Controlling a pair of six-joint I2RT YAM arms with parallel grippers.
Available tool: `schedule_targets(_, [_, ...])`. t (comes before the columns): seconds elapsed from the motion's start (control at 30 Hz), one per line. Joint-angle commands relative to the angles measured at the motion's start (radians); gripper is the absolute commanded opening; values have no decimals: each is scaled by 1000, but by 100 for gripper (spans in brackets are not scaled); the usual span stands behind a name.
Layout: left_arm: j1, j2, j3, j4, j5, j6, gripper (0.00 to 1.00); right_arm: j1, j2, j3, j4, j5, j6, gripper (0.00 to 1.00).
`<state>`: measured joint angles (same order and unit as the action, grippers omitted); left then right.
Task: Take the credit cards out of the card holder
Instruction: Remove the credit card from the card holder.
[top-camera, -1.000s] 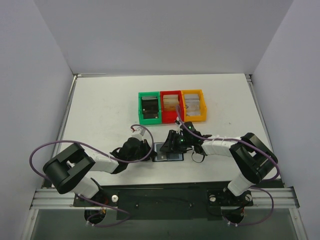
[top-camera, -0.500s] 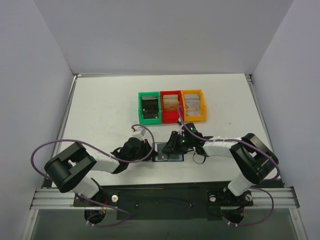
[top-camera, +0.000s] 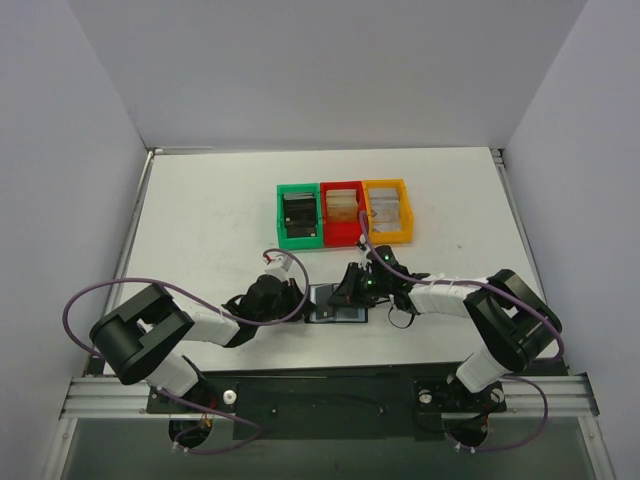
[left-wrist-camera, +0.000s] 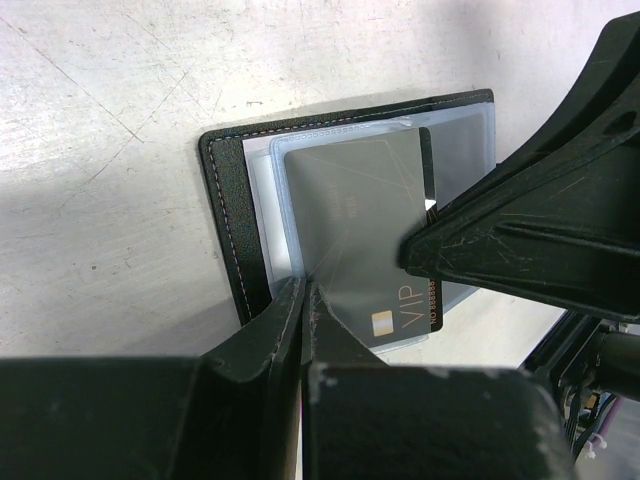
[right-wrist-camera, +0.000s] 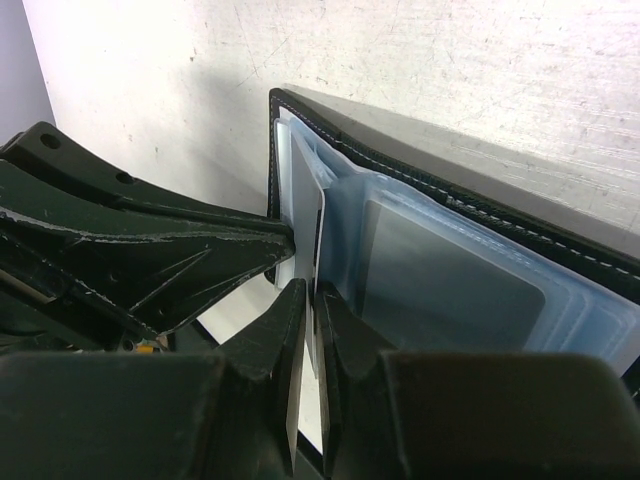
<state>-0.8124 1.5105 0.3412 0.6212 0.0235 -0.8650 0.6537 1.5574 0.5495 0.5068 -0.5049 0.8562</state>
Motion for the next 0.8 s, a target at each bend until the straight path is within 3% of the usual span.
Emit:
schedule_targets(0.0, [-11,28,1,-49,-7,-2,9,-3,-43,0,35,-32,-2,5])
schedule_targets(0.37, [-8,30,-5,-49,-11,-12,8,-17,-69,-17,21,-32,-5,10])
schedule_targets(0.77, [-7,27,-13,-48,-14,-20,8,-26,-72,-22,16,-35,-9,3])
